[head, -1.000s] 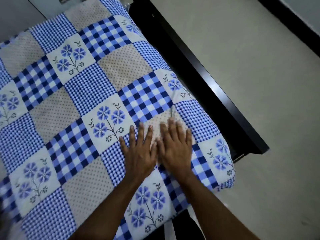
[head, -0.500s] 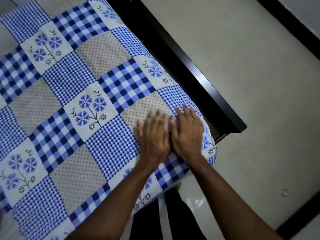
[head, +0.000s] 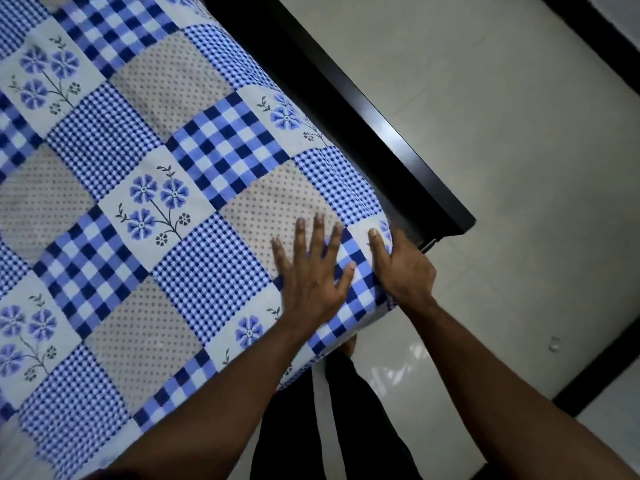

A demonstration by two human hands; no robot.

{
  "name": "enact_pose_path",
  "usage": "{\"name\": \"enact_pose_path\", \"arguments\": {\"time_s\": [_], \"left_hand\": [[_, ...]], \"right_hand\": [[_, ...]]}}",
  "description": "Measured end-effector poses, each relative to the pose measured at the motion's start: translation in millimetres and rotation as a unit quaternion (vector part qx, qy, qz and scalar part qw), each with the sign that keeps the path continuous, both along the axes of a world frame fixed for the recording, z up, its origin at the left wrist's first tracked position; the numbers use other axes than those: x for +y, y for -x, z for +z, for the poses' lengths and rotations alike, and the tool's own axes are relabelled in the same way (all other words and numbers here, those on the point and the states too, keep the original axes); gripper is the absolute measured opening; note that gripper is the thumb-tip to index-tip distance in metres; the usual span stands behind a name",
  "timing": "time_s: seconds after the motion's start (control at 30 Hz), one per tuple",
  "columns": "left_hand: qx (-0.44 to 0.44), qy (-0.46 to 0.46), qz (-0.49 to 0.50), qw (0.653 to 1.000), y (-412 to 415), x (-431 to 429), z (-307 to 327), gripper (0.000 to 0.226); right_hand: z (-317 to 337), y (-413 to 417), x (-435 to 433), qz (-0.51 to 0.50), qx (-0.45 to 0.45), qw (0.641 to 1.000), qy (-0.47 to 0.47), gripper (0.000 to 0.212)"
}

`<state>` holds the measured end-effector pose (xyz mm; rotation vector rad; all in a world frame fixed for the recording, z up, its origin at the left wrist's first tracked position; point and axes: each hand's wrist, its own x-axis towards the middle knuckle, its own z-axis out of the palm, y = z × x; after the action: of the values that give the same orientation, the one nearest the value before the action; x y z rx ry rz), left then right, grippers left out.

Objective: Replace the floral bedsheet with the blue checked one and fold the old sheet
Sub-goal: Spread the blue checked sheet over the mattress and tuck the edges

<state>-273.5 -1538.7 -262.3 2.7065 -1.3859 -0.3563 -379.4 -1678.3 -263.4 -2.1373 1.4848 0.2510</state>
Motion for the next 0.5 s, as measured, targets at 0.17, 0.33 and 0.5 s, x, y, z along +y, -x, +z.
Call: {"name": "enact_pose_path", "arguments": {"time_s": [0.17, 0.33, 0.5], "left_hand": [[0.032, 0.018, -0.018, 0.999, 20.5, -9.2, 7.4, 0.062], [0.026, 0.056, 0.123, 0.99, -34.9, 33.4, 26.7, 0.056], [-0.023, 0.049, 0.266, 0.962, -121.0, 120.7, 34.4, 0.055]], "right_hand": [[13.1, -10.9, 1.9, -0.028, -0.032, 0.995, 0.088, 0.051], [40.3, -78.0, 52.3, 0.089, -0.184, 0.973, 0.106, 0.046], [43.8, -166.2, 137.5, 0.337, -0.257, 0.905, 0.036, 0.048]]}}
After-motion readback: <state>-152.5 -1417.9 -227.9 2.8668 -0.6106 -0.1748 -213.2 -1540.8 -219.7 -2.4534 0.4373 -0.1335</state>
